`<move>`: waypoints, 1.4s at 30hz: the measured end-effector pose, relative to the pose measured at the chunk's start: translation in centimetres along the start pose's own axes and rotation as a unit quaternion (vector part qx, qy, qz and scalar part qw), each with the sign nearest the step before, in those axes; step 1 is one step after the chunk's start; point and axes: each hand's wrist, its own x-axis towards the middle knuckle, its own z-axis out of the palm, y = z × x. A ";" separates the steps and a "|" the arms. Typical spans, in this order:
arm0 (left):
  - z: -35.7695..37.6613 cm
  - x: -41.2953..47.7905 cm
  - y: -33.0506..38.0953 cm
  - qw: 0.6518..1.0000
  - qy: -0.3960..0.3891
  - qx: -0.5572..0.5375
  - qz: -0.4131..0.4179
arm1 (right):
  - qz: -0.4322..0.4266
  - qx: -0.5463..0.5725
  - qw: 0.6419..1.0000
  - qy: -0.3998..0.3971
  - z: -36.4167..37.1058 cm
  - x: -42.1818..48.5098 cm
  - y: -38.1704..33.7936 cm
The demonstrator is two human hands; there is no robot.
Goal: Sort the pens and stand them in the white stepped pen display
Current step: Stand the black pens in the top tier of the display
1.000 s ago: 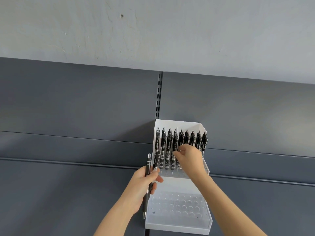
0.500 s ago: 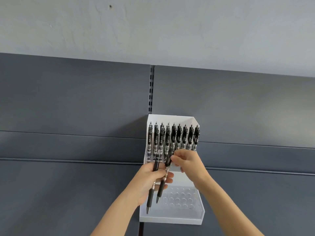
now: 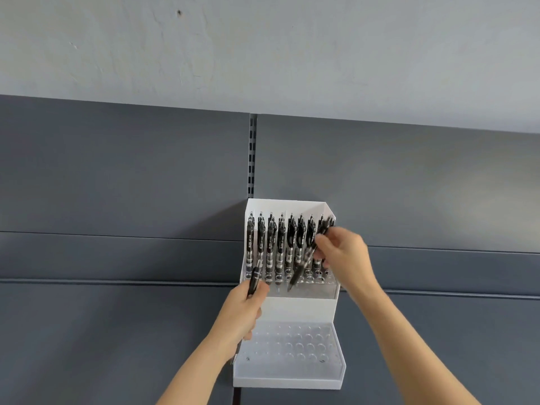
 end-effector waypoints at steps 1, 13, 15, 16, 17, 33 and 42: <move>-0.2 0.0 -0.1 1.000 0.001 -0.002 -0.011 | -0.010 -0.003 1.000 0.014 -0.2 0.6 -0.4; -1.1 -0.6 0.1 0.997 -0.004 -0.078 0.017 | -0.031 -0.147 0.987 -0.061 4.3 1.7 1.0; -1.1 -0.7 -0.1 0.998 0.009 -0.061 0.029 | -0.019 -0.138 0.989 -0.039 4.6 1.5 1.1; -1.1 -0.7 -0.1 0.998 0.013 -0.058 0.034 | -0.015 -0.135 0.990 -0.031 4.6 1.5 1.1; -1.2 -0.7 0.0 0.997 0.017 -0.059 0.038 | -0.015 -0.140 0.990 -0.028 4.7 1.4 1.2; -0.6 -0.6 0.3 0.990 0.104 0.024 0.089 | 0.019 -0.006 0.998 -0.052 4.3 -4.1 1.2; 1.2 0.4 1.2 0.973 0.106 0.127 0.163 | 0.054 -0.049 0.995 -0.070 3.5 -3.5 0.6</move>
